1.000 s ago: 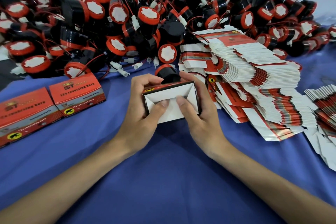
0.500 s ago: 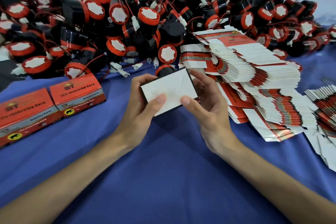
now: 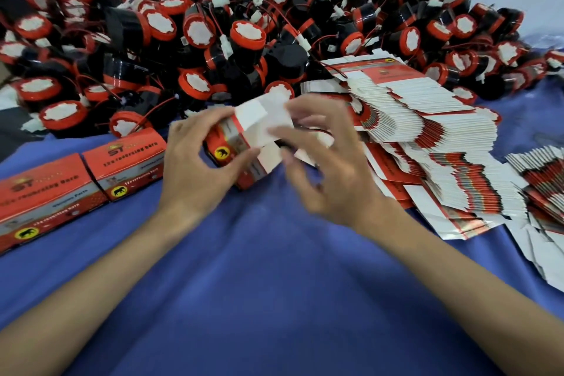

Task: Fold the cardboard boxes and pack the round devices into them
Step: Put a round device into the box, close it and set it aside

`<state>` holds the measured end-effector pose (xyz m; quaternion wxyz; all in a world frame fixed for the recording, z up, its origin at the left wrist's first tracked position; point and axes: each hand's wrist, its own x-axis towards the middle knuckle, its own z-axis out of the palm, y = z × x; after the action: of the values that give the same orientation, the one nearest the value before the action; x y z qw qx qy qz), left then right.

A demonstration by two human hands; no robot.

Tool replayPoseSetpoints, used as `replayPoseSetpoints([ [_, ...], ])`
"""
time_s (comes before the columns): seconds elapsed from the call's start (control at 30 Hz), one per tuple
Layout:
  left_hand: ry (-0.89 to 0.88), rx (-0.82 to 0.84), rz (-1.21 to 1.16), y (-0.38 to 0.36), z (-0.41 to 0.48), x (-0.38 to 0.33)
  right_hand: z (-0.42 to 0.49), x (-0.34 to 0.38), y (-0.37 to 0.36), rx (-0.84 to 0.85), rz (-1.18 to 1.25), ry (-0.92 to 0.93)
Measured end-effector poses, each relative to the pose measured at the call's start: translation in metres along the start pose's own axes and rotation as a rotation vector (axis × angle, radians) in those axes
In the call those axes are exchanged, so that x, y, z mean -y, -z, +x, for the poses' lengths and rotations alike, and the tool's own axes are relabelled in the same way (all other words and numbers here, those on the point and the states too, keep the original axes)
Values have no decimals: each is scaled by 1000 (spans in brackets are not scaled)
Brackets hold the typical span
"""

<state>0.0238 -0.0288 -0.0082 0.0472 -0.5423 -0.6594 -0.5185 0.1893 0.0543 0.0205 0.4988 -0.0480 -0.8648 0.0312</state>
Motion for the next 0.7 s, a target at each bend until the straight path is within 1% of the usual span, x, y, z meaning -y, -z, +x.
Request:
replayPoseSetpoints([
  [0.03, 52, -3, -36, 1, 2, 3, 0, -9, 0, -63, -3, -115],
  [0.07, 96, -13, -98, 1, 3, 4, 0, -18, -1, -88, 12, -261],
  [0.1, 132, -38, -162, 0, 3, 4, -1, -26, -4, -64, 43, -418],
  [0.17, 190, -113, -291, -2, 3, 3, -6, -40, -12, 121, 89, -671],
  [0.2, 225, -141, -374, -4, 3, 3, -8, -46, -16, 234, 71, -725],
  [0.27, 331, -150, -565, -5, 3, 5, -8, -57, -23, 443, 9, -741],
  [0.3, 368, -134, -623, -6, 3, 7, -5, -62, -26, 521, -17, -734],
  [0.37, 418, -79, -645, -8, 3, 11, 5, -71, -32, 624, -56, -695],
  [0.43, 459, -21, -690, -8, 6, 14, 15, -73, -38, 665, -101, -652],
  [0.5, 484, 4, -764, -7, 7, 19, 17, -69, -41, 612, -163, -644],
  [0.57, 483, -2, -784, -7, 6, 22, 13, -62, -39, 487, -176, -650],
  [0.7, 459, -3, -661, -11, 4, 25, 1, -43, -18, 190, -241, -631],
])
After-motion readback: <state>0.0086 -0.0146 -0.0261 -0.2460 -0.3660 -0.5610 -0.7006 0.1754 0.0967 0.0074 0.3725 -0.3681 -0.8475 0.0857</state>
